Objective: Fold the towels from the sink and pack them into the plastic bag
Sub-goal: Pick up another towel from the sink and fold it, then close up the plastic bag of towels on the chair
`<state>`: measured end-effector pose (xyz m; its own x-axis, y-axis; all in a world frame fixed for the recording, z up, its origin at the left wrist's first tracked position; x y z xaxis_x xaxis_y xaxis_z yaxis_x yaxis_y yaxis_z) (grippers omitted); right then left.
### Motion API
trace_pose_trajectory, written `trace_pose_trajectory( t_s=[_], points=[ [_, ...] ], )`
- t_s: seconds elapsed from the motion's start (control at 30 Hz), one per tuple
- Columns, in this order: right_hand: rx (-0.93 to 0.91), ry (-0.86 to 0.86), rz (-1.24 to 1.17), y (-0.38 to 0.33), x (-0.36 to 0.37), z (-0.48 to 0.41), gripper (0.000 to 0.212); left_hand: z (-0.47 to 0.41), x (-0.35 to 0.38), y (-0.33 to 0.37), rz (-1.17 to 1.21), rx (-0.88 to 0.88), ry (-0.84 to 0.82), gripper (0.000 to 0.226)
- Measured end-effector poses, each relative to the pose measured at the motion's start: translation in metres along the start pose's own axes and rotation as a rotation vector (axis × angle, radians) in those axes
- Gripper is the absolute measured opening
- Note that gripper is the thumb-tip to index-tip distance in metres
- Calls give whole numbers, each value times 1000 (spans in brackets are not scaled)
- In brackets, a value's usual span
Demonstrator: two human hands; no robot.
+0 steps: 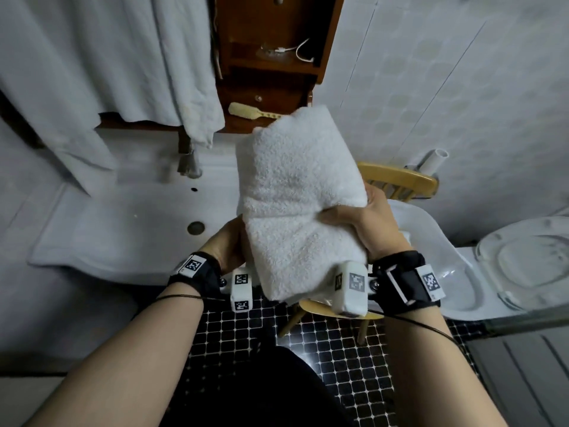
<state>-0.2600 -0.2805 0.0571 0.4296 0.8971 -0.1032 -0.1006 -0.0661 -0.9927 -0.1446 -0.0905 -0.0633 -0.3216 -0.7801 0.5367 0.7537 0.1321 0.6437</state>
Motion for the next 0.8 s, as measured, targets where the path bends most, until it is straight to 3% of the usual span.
trace_pose_trajectory(
  t_s=[0.17,0.37,0.53,0.63,0.7,0.8],
  points=[
    [9,99,49,9,-16,18,46,11,9,2,-56,-4,-45,43],
    [28,146,39,11,-35,26,53,11,34,0,-20,-44,-166,98],
    [4,308,59,20,-76,19,43,-2,70,1,-231,112,-269,111],
    [0,402,128,28,-103,14,51,-6,120,7,-375,246,-287,88],
    [6,427,221,31,-119,8,59,-12,144,18,-490,405,-118,69],
    [-101,457,484,21,-147,-1,73,-16,186,32,-677,583,112,69]
  ],
)
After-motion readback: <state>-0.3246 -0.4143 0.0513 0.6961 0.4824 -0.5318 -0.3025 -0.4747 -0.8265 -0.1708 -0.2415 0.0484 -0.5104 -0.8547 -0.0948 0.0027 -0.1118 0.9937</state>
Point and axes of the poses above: each hand's wrist, its own z-axis away from the middle knuckle, its own x-axis out of the palm, y = z × x, the point moved 6 cm from there along -z, towards the middle knuckle, and after that the axes turned 6 degrees about z, right-handed, at the moved point
